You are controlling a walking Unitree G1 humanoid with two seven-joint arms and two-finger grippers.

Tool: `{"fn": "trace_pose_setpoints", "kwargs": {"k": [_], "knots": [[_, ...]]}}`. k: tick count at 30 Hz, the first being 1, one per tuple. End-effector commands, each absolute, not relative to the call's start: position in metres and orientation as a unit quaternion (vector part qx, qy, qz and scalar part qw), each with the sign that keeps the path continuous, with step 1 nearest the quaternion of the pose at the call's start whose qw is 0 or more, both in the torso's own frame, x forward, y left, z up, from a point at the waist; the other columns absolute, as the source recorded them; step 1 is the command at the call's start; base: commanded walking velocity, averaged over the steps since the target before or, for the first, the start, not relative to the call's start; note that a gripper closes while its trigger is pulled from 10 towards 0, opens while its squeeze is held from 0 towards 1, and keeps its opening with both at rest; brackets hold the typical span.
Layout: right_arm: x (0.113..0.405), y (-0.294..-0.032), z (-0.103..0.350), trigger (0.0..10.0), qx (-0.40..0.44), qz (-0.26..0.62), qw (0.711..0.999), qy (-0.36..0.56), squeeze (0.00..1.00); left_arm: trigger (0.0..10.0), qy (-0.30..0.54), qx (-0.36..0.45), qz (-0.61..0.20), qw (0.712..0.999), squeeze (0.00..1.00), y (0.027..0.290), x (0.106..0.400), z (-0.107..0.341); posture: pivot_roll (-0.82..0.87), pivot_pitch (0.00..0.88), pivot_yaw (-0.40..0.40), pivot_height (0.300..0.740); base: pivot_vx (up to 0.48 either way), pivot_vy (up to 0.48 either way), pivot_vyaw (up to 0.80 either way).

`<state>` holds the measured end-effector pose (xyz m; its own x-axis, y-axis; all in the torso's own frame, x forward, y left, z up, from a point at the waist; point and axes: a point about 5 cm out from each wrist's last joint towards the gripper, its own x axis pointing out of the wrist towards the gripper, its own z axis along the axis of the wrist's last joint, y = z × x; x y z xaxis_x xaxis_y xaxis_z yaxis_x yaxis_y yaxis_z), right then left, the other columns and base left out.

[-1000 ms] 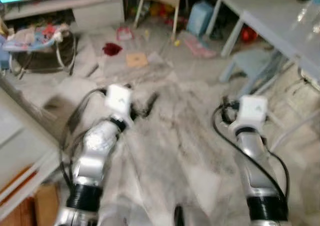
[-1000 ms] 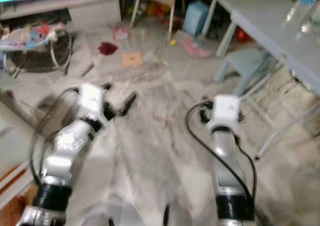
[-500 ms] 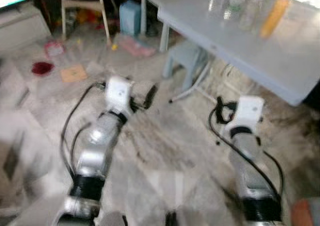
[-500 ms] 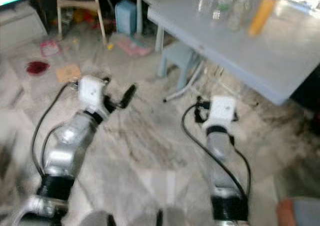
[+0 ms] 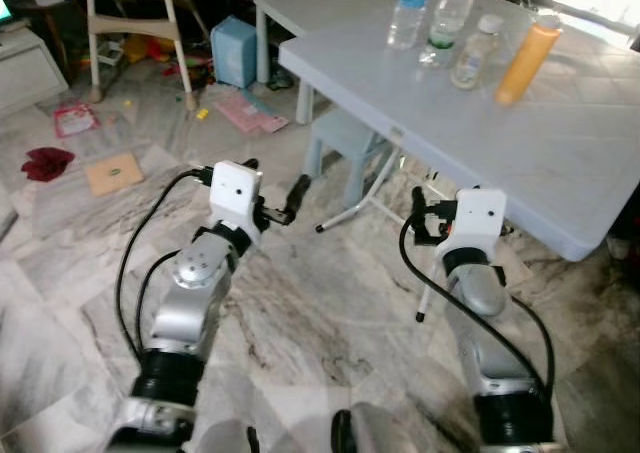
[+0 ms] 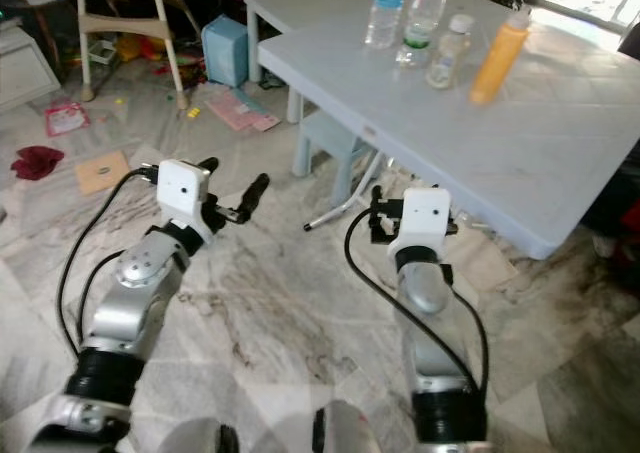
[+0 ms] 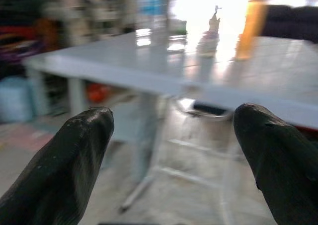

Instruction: Restocking fridge

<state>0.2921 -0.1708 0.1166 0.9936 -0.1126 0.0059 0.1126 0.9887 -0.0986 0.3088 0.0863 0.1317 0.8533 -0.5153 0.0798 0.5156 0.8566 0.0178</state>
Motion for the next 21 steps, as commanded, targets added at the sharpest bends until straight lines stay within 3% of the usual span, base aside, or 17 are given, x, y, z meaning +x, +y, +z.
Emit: {"fn": "trace_pose_setpoints", "kwargs": {"k": [1, 9, 19, 21], "knots": [[0.295, -0.159, 0.123, 10.0, -0.033, -0.033, 0.999, -0.018, 0.00, 10.0, -0.052, 0.004, -0.264, 0.963, 0.00, 0.093, 0.310, 0.138, -0.01, 0.070, -0.043, 0.740, 0.480, 0.000, 0.00], [0.296, -0.152, 0.131, 10.0, 0.007, 0.002, 0.999, -0.042, 0.00, 10.0, -0.054, 0.000, -0.269, 0.962, 0.00, 0.090, 0.311, 0.138, -0.01, 0.068, -0.042, 0.740, 0.480, 0.000, 0.00], [0.297, -0.164, 0.133, 10.0, -0.007, -0.028, 0.998, -0.048, 0.00, 10.0, -0.055, -0.002, -0.271, 0.961, 0.00, 0.089, 0.311, 0.139, -0.02, 0.066, -0.042, 0.740, 0.480, 0.000, 0.00], [0.298, -0.164, 0.131, 10.0, 0.005, -0.031, 0.999, -0.044, 0.00, 10.0, -0.056, -0.003, -0.269, 0.962, 0.00, 0.088, 0.312, 0.139, -0.02, 0.065, -0.043, 0.740, 0.480, 0.000, -0.65]]}}
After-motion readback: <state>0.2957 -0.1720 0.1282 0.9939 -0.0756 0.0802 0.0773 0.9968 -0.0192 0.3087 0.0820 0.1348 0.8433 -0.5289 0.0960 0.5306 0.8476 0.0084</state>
